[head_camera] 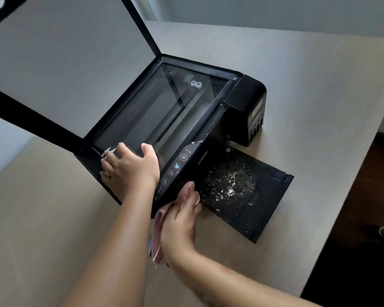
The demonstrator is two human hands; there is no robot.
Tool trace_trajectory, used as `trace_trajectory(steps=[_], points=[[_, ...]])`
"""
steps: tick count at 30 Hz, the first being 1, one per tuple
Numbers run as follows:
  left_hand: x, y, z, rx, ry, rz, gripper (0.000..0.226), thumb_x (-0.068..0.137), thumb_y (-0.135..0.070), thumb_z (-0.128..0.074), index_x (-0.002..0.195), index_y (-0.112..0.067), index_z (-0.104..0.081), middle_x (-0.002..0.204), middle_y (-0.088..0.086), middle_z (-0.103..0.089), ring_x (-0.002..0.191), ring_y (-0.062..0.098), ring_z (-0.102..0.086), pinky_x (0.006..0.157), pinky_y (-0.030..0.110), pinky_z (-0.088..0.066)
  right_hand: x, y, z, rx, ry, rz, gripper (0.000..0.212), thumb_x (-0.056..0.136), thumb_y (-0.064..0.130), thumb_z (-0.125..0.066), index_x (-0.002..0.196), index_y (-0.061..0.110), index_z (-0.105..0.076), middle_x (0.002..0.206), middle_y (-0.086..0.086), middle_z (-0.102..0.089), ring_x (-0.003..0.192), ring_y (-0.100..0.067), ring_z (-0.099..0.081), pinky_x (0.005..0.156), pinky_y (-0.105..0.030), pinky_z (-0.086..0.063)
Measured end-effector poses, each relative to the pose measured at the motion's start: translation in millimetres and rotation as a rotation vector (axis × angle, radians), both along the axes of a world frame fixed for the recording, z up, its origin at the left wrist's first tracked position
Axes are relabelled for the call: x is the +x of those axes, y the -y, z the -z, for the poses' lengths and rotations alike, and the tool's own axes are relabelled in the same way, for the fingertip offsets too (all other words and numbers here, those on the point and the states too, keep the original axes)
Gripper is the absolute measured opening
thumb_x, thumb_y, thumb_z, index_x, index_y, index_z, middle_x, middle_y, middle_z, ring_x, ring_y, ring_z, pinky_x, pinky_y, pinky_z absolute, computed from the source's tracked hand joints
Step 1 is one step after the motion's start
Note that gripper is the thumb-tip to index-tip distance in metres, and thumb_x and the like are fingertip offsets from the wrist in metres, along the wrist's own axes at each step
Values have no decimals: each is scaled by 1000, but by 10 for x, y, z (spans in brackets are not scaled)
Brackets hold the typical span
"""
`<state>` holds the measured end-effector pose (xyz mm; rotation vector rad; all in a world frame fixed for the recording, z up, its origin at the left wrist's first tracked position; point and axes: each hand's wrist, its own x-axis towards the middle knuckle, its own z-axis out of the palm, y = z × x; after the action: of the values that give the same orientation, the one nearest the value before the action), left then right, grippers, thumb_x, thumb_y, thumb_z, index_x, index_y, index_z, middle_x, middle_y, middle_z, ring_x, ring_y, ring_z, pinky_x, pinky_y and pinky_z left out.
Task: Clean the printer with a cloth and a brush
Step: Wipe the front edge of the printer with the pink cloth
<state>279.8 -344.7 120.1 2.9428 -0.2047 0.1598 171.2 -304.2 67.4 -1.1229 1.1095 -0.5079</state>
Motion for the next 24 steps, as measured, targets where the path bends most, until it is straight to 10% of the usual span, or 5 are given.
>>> trace_trajectory(steps=[11,15,19,24], points=[[4,4,23,6,12,-2,69,86,-55,-30,142,-16,-38,152,14,-32,140,32,-23,114,49,-19,-121,166,9,98,-53,-106,45,98,11,-35,143,14,-32,143,-11,-35,130,-20,-38,97,-20,-29],[10,-2,19,3,4,-9,69,86,-55,-29,142,-16,-38,153,15,-30,141,32,-22,114,49,-17,-282,35,-48,174,7,-252,21,97,14,-32,108,14,-49,108,-5,-48,89,6,-45,79,-7,-28],[-6,-4,23,5,5,-5,69,86,-55,-30,142,-16,-37,154,15,-28,142,31,-20,115,48,-16,-159,100,-68,84,-12,-110,64,78,31,-27,138,14,-40,129,-6,-45,118,-20,-45,93,-21,-33],[5,-9,22,1,7,2,69,86,-55,-30,143,-16,-37,154,16,-28,142,33,-20,115,49,-16,-198,150,-96,148,-38,-190,46,75,39,-28,111,19,-49,118,-7,-55,101,-19,-53,97,-35,-44]])
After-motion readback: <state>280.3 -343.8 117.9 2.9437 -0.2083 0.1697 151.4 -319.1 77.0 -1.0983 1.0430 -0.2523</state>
